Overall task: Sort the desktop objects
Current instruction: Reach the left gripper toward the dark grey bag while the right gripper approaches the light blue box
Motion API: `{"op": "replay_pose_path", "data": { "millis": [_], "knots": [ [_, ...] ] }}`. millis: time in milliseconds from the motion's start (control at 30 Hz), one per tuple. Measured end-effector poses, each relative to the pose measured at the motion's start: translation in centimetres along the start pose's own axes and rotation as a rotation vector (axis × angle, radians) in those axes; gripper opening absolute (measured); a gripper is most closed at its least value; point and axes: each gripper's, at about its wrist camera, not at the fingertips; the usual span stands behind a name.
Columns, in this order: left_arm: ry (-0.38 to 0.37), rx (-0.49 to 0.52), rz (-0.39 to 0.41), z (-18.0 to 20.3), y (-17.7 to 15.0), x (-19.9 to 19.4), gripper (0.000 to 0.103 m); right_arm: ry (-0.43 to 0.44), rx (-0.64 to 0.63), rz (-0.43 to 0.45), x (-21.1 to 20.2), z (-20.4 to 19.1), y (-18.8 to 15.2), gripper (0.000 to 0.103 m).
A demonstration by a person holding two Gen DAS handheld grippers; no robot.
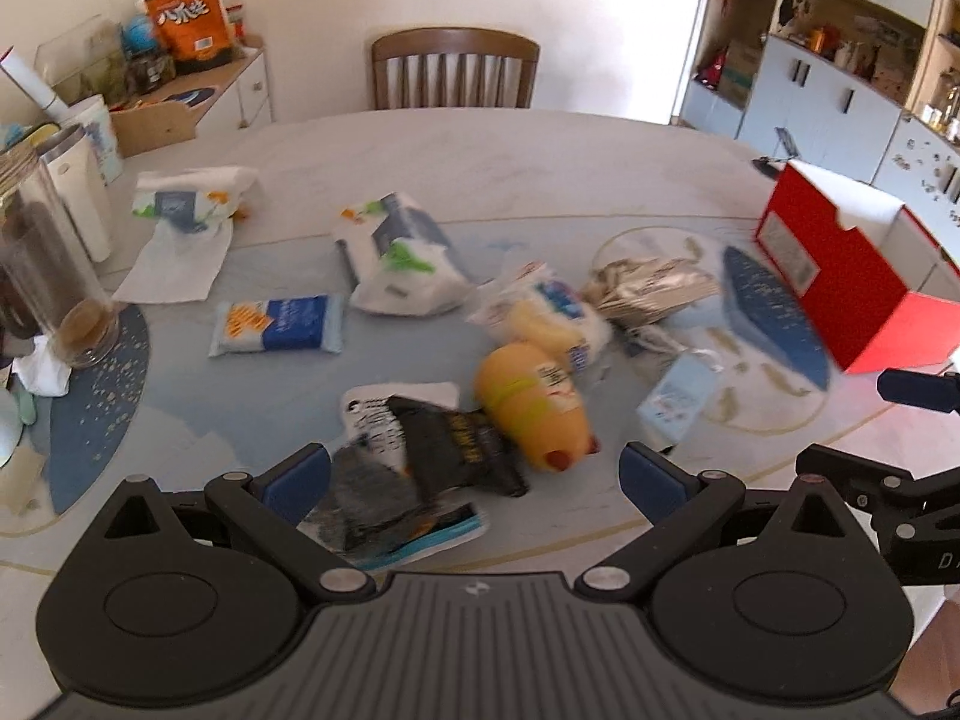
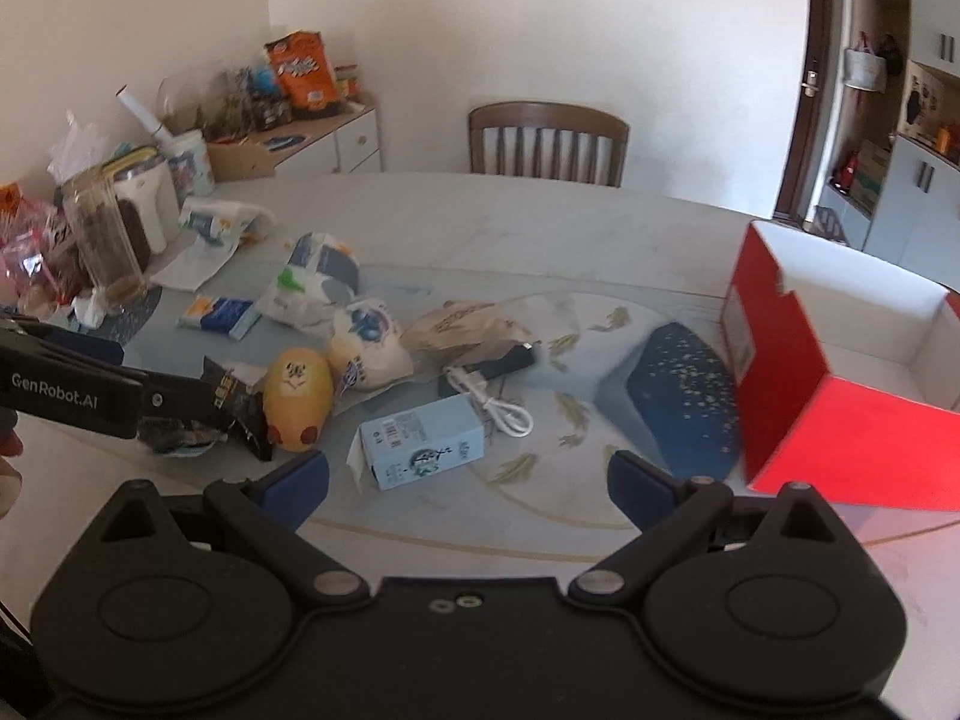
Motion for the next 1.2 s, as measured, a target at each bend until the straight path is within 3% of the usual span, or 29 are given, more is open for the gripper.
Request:
{"op": "replay_pose_path", "data": {
  "millis": [900,1200],
  "knots": [
    [0.019,-0.051,-0.074,-4.8,-1.8,4.2,0.102,0.034,-0.105,-0.095,8.6,-1.0,0.6,0.096],
    [0.002,-0.071,-0.093,-5.5,-2.2,4.7,0.089,0.09,-0.118,-0.098,10.0,-1.5,1.6,0.095]
  ]
}}
Point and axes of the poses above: each gripper's, at about its wrist camera, not at the fingertips, and x roughly the way its jaws point, z to its right, y to its top
